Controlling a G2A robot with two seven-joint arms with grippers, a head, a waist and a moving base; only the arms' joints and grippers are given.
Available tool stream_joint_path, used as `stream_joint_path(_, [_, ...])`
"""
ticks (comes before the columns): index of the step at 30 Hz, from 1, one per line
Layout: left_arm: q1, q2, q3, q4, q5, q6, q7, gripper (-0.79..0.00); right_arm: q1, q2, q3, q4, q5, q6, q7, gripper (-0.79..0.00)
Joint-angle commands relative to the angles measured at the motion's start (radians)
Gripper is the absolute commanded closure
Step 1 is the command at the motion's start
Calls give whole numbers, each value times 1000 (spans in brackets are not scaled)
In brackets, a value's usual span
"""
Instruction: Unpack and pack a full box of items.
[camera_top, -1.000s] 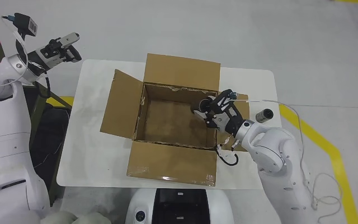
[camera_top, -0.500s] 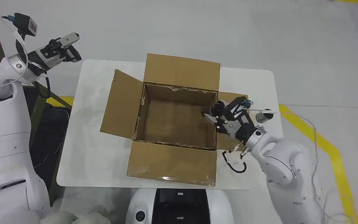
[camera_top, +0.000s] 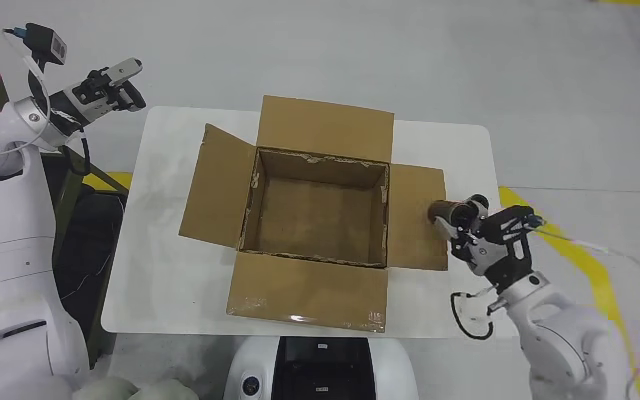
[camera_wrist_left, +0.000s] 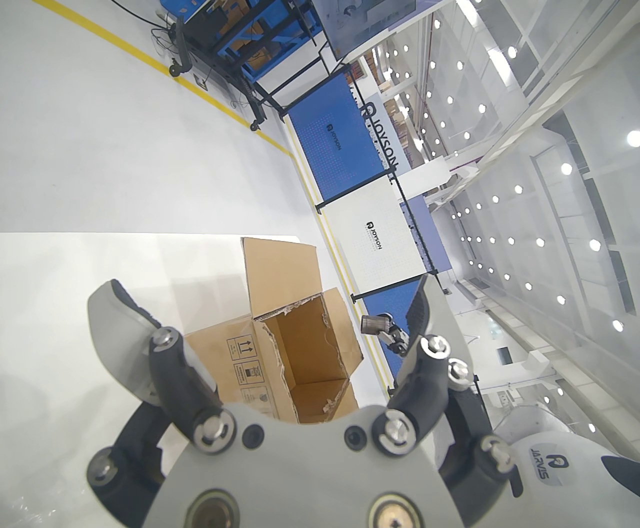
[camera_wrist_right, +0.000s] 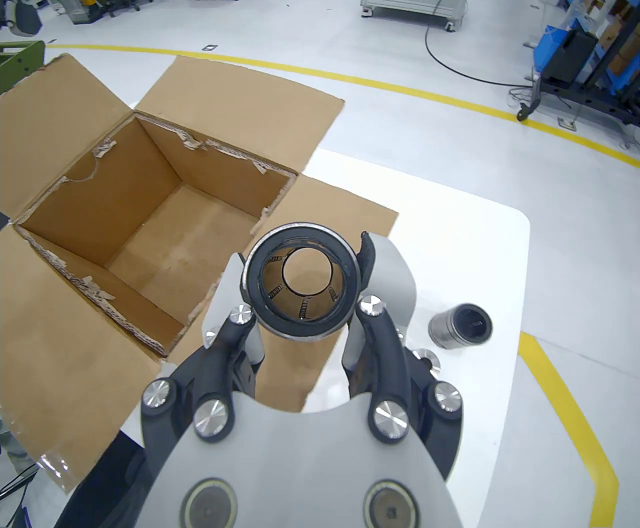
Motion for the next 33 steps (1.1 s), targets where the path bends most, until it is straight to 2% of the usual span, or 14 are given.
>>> stream_joint_path(1, [0,0,0,0,0,0,0,-785,-35,1,36,1,15,5,-16,0])
stream_joint_path(6, [0,0,0,0,0,0,0,-785,-109,2,104,16,33,7,-60,0])
stream_joint_path(11, [0,0,0,0,0,0,0,-785,-137,3,127,58,30,22,-82,0])
stream_joint_path(21, [0,0,0,0,0,0,0,-785,-141,6,96,152,22,11,-103,0])
stream_joint_path(33, [0,0,0,0,0,0,0,-785,-81,8,20,284,-33,46,-103,0])
